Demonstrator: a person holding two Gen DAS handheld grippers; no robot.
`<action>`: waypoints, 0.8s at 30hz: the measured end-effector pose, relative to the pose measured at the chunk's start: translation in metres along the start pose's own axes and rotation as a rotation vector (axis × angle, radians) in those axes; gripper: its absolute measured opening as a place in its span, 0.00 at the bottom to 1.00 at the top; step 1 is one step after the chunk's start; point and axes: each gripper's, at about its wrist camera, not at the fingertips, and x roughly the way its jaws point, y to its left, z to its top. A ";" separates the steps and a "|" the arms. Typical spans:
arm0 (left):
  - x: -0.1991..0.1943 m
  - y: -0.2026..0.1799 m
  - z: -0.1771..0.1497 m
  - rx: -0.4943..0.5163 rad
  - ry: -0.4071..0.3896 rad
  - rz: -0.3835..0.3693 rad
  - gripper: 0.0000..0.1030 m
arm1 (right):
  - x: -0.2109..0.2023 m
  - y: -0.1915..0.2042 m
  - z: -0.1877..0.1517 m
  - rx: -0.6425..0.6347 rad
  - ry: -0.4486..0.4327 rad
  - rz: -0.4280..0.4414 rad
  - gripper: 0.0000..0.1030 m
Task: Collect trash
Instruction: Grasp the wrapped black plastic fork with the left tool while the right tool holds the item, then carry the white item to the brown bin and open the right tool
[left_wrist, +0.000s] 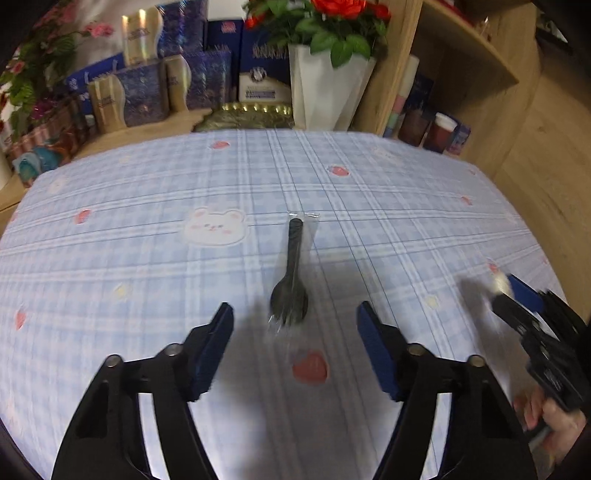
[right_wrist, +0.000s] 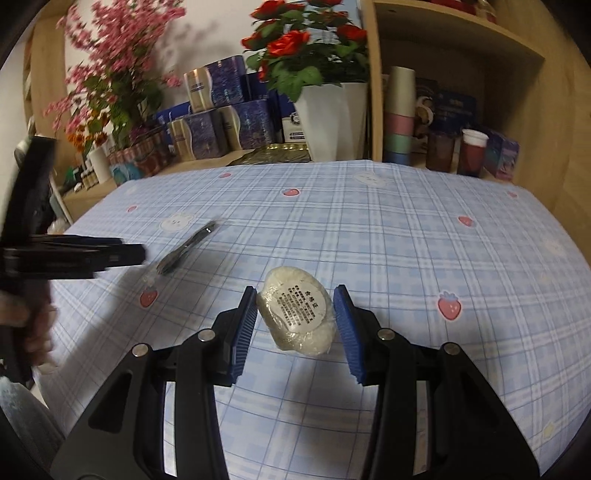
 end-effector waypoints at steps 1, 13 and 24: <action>0.012 -0.002 0.006 0.007 0.023 0.009 0.56 | -0.001 -0.002 -0.001 0.011 -0.002 0.002 0.43; 0.049 -0.007 0.015 0.064 0.047 0.100 0.17 | -0.001 -0.015 -0.004 0.094 0.002 0.025 0.43; -0.016 -0.010 -0.018 0.045 -0.039 0.001 0.10 | -0.004 -0.014 -0.008 0.100 -0.005 0.021 0.43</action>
